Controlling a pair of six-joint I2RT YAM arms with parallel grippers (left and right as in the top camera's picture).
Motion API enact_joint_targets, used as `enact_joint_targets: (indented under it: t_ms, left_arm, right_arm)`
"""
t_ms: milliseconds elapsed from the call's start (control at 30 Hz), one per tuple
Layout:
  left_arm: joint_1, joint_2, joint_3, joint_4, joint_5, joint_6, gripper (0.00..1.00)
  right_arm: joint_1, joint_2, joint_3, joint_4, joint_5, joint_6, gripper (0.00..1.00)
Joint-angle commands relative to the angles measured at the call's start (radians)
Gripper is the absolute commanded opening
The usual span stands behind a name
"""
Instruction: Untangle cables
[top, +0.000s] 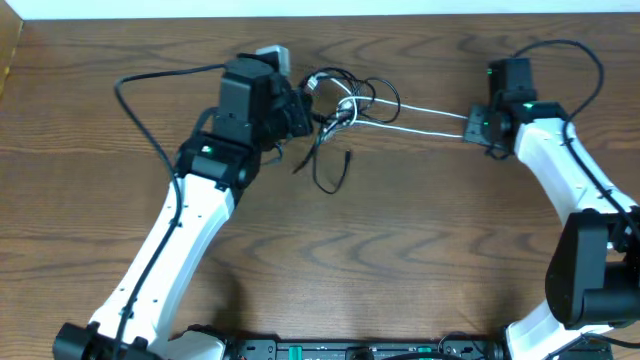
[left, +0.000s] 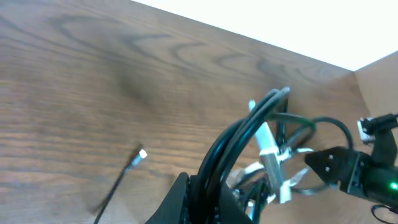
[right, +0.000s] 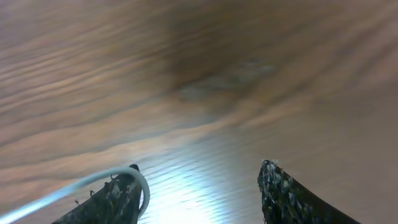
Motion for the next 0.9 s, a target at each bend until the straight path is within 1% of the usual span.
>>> enact_joint_targets:
  t_ms: [0,267,500,667,767,800,867]
  left_arm:
    - [0.026,-0.032,0.011,0.006,-0.076,0.010,0.07]
    - [0.079,-0.032,0.011,0.005,-0.075,0.010,0.08]
    - [0.099,-0.032,0.011,0.002,-0.076,0.010,0.08]
    - [0.099,-0.032,0.011,0.002,-0.084,0.067,0.08]
    - [0.099,-0.032,0.011,0.001,-0.114,0.067,0.08]
    - [0.099,-0.032,0.011,0.001,-0.113,0.067,0.08]
    - [0.099,-0.032,0.011,0.001,-0.113,0.067,0.08]
  right_arm:
    - [-0.054,0.016,-0.013,-0.018,0.137,0.011,0.55]
    - [-0.182,0.016,-0.013,-0.068,0.132,0.011,0.55]
    - [-0.281,0.016,-0.013,-0.081,0.064,0.011,0.55]
    - [-0.327,0.016,-0.013,-0.085,0.057,0.011,0.56]
    - [-0.360,0.016,-0.013,-0.092,0.004,0.011,0.56]
    - [-0.377,0.016,-0.013,-0.088,-0.079,-0.003,0.58]
    - [-0.381,0.016,-0.013,-0.087,-0.122,-0.039,0.58]
